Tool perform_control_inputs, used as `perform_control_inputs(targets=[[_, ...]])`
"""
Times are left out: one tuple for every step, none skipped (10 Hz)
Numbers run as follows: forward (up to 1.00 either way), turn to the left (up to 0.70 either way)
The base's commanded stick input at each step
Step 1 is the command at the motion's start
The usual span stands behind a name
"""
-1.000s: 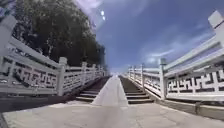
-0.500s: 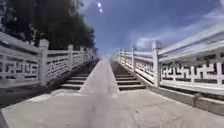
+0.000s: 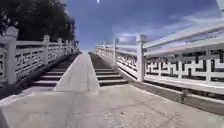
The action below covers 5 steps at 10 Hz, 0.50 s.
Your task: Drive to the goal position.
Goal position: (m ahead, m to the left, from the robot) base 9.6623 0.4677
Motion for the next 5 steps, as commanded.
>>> perform_control_inputs(targets=[[0.45, -0.25], [0.45, -0.25], [0.45, -0.26], [0.45, -0.05], [0.45, 0.0]])
